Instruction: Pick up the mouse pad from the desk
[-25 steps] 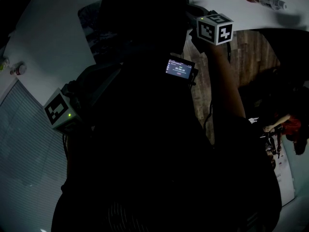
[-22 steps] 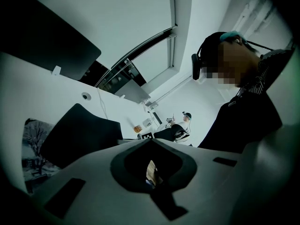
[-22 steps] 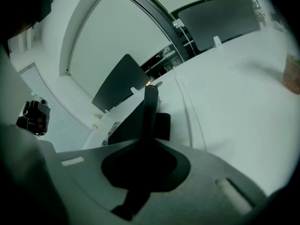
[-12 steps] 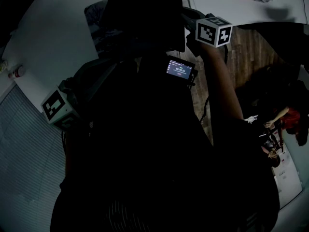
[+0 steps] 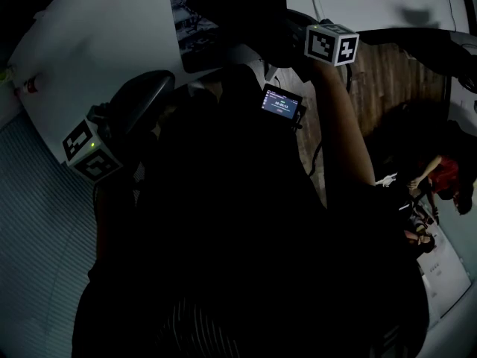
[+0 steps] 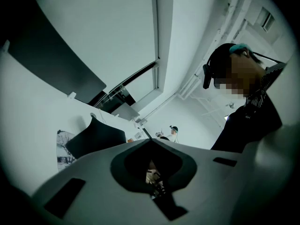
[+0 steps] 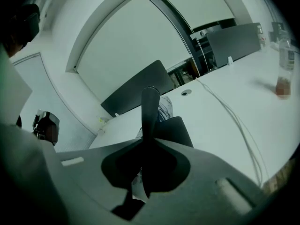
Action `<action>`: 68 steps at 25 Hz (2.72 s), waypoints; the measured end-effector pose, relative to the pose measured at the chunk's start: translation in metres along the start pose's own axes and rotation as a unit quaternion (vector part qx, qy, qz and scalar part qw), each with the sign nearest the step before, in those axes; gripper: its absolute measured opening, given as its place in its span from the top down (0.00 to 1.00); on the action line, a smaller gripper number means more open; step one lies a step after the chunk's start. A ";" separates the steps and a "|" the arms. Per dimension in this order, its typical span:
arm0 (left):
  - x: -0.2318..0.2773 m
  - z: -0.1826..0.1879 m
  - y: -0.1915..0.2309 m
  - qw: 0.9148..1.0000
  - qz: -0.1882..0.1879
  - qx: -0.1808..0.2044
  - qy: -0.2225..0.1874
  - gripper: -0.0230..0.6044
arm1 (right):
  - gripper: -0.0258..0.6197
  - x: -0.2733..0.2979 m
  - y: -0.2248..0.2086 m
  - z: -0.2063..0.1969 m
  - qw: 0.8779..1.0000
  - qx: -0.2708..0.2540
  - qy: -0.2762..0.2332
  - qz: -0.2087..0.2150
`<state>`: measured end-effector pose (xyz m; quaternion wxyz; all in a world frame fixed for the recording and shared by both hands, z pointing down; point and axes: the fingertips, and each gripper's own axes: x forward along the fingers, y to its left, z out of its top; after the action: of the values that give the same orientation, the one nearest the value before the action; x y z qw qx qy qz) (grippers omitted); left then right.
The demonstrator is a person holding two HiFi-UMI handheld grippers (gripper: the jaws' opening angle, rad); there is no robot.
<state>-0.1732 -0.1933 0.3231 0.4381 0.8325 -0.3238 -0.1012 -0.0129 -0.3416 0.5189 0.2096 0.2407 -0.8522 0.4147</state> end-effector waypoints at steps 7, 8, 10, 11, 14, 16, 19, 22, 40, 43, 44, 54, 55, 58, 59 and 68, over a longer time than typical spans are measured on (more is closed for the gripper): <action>-0.034 0.022 -0.011 0.998 0.005 0.035 -0.048 0.95 | 0.93 0.008 -0.004 -0.011 0.999 0.038 0.007 -0.027; -0.036 0.025 -0.014 0.998 0.006 0.037 -0.056 0.95 | 0.93 0.007 0.001 -0.007 0.999 0.040 0.007 -0.025; -0.041 0.029 -0.020 0.997 0.001 0.041 -0.066 0.95 | 0.93 0.005 0.013 0.000 0.999 0.048 0.002 -0.016; -0.045 0.029 -0.024 0.997 -0.002 0.042 -0.069 0.95 | 0.93 0.004 0.022 0.004 0.999 0.051 -0.002 -0.011; -0.061 0.026 -0.039 0.996 -0.010 0.050 -0.076 0.95 | 0.93 -0.003 0.056 0.016 0.999 0.042 -0.013 0.007; -0.069 0.027 -0.047 0.995 -0.017 0.055 -0.087 0.95 | 0.93 -0.009 0.076 0.029 0.999 0.036 -0.029 0.024; -0.078 0.032 -0.054 0.993 -0.030 0.062 -0.098 0.95 | 0.93 -0.019 0.106 0.050 0.997 0.023 -0.052 0.054; -0.080 0.038 -0.073 0.991 -0.043 0.075 -0.099 0.95 | 0.93 -0.038 0.137 0.068 0.995 0.004 -0.064 0.079; -0.059 0.059 -0.122 0.979 -0.025 0.176 -0.095 0.95 | 0.93 -0.132 0.271 0.121 0.966 -0.082 -0.148 0.198; -0.054 0.062 -0.127 0.979 -0.020 0.187 -0.085 0.95 | 0.93 -0.150 0.294 0.126 0.959 -0.089 -0.160 0.216; -0.054 0.067 -0.129 0.978 -0.017 0.190 -0.081 0.95 | 0.93 -0.153 0.304 0.130 0.957 -0.091 -0.163 0.222; -0.059 0.087 -0.127 0.965 0.033 0.253 -0.062 0.95 | 0.93 -0.166 0.347 0.132 0.942 -0.103 -0.176 0.267; -0.059 0.087 -0.126 0.964 0.036 0.257 -0.061 0.95 | 0.93 -0.166 0.347 0.129 0.943 -0.105 -0.173 0.265; -0.058 0.088 -0.127 0.961 0.045 0.267 -0.060 0.95 | 0.93 -0.168 0.349 0.127 0.941 -0.110 -0.176 0.266; -0.058 0.089 -0.128 0.960 0.047 0.268 -0.061 0.95 | 0.93 -0.169 0.350 0.127 0.940 -0.113 -0.177 0.269; -0.059 0.089 -0.130 0.960 0.047 0.268 -0.062 0.95 | 0.93 -0.169 0.359 0.131 0.936 -0.123 -0.175 0.279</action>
<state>-0.2002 -0.1622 0.1602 0.1818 0.8954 -0.4044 -0.0417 -0.1085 -0.2138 0.1324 -0.0391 0.0339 -0.9525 0.3000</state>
